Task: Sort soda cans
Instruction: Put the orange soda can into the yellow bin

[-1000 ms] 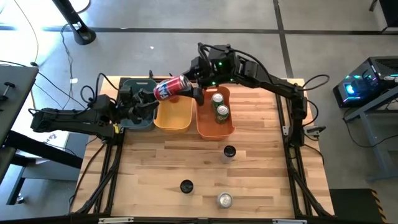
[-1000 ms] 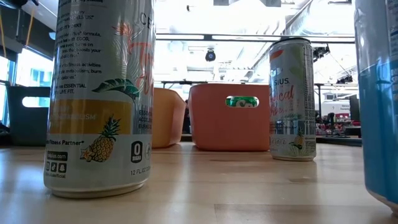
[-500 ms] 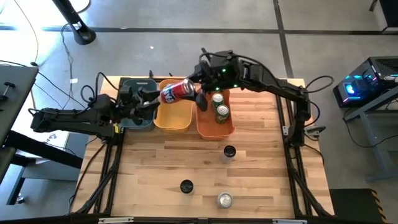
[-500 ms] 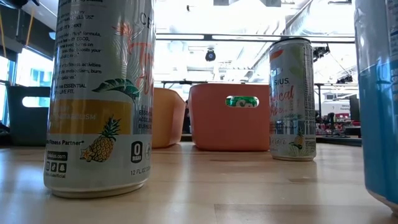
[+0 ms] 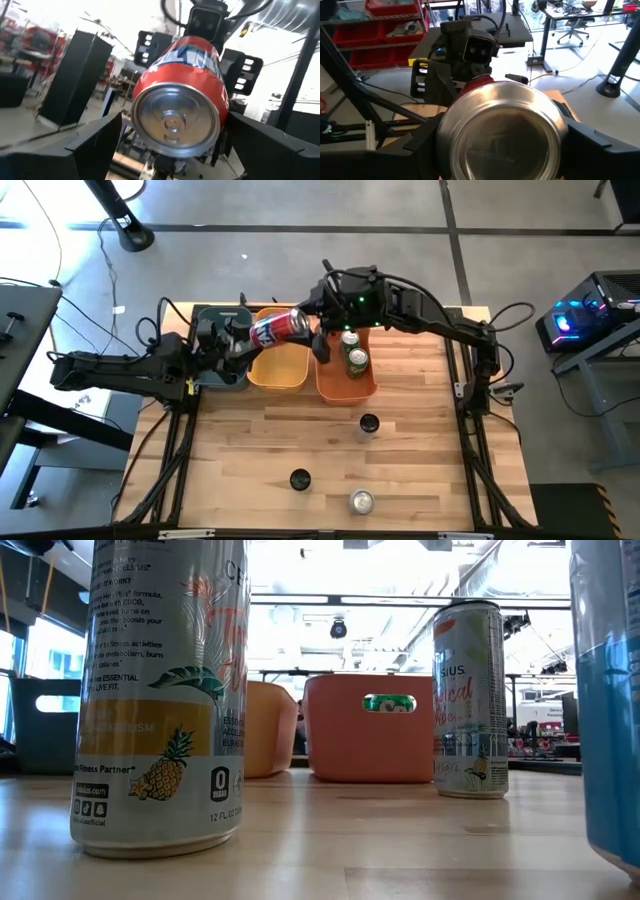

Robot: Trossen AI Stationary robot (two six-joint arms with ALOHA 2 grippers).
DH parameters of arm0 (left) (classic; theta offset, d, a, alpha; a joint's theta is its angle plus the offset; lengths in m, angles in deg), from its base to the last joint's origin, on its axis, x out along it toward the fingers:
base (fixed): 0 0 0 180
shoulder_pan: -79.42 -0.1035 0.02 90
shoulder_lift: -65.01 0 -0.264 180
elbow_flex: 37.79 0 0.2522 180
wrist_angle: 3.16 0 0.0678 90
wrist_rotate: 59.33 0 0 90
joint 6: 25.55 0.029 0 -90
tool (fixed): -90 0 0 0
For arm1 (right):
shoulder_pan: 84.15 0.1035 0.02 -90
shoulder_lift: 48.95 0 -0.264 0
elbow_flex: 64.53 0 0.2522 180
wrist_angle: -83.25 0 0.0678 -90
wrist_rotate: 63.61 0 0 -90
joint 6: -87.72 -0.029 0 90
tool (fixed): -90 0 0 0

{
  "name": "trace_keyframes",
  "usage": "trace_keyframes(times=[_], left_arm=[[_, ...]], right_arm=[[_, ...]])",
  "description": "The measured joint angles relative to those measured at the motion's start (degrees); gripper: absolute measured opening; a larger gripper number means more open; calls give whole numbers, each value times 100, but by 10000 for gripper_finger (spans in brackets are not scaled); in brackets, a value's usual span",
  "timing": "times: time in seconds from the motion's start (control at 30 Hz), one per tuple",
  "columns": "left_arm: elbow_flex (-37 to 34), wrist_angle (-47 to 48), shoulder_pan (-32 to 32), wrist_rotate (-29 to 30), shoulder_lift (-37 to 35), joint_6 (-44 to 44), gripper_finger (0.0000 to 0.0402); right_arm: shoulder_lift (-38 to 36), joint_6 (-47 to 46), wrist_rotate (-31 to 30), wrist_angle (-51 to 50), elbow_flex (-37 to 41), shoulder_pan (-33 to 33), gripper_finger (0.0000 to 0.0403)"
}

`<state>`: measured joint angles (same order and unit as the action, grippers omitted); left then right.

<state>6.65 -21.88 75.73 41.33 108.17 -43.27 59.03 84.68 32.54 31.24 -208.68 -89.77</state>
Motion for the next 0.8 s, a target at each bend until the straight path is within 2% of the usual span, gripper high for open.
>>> trace_keyframes(times=[0.17, 0.43, 0.67, 0.8], left_arm=[[2, -521, -4, -302, 174, 252, 349], [423, -403, -4, -891, 592, 345, 344], [595, -382, -7, -910, 714, 475, 281], [595, -299, -9, -998, 706, 448, 281]], right_arm=[[2, -106, 64, 108, -2, 32, 282], [9, -219, 420, 305, -2, 36, 282], [7, -209, 404, 285, -4, 34, 282], [7, -242, 237, 259, -4, 38, 282]])
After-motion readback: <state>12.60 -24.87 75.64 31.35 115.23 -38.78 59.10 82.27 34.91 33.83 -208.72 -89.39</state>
